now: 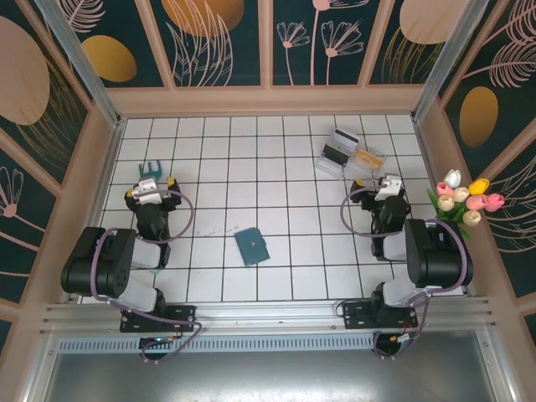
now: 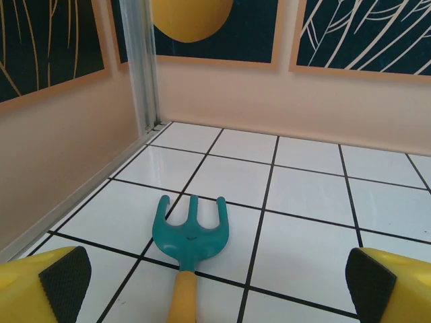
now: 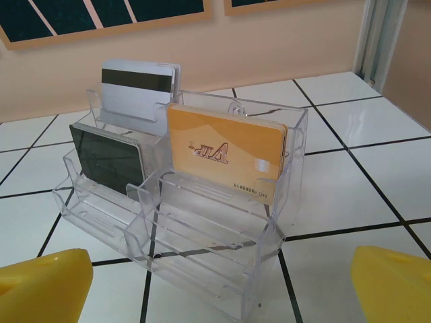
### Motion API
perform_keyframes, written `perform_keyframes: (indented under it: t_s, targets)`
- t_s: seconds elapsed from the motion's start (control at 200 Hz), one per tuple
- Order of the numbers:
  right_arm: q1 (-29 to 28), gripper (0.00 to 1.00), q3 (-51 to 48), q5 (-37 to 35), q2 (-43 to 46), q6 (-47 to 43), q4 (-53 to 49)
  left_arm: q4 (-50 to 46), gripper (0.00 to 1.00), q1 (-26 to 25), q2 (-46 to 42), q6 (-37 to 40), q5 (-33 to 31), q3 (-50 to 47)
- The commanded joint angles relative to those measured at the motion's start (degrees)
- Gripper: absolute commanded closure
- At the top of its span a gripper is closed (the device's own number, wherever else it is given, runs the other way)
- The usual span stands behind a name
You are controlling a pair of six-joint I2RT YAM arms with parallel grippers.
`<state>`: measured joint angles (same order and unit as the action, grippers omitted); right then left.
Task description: Take the credit cards out of the card holder
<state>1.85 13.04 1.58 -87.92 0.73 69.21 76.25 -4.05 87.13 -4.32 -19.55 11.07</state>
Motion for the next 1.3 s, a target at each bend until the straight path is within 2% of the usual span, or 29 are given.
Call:
perform_keyframes:
  t_s: [0.0,0.861,0.966,1.041,1.121,1.236,1.296]
  targets:
    - [0.4,0.01,0.9,0.9,-0.3,0.0,1.0,0.9,0.01,0.4,0.3,-0.6,-0.1,0.6]
    - [0.4,0.01,0.5,1.2,-0.3,-0.1,1.7,1.6,0.01,0.4,0.2,-0.5,-0.2,0.3]
    - [0.4,0.01,-0.1,0.9,0.0,-0.1,2.6,0.7,0.01,0.4,-1.9,-0.4,0.1,-0.1]
    - [0.2,0.01,-0.7,0.1,1.7,0.0,2.5,-2.2,0.01,0.4,-5.3,-0.3,0.4,-0.1]
    - [-0.4,0.01,-0.9,-0.9,5.5,-0.3,-0.4,-9.5,0.01,0.4,-9.7,-2.0,-1.9,1.4]
    - [-2.3,0.01,0.8,-2.2,12.1,-0.9,-10.3,-19.9,0.01,0.4,-15.4,-6.2,-3.2,3.4]
    - [-4.2,0.01,1.9,-5.5,15.3,-1.1,-16.2,-25.4,0.01,0.4,-18.4,-10.0,-4.1,4.6]
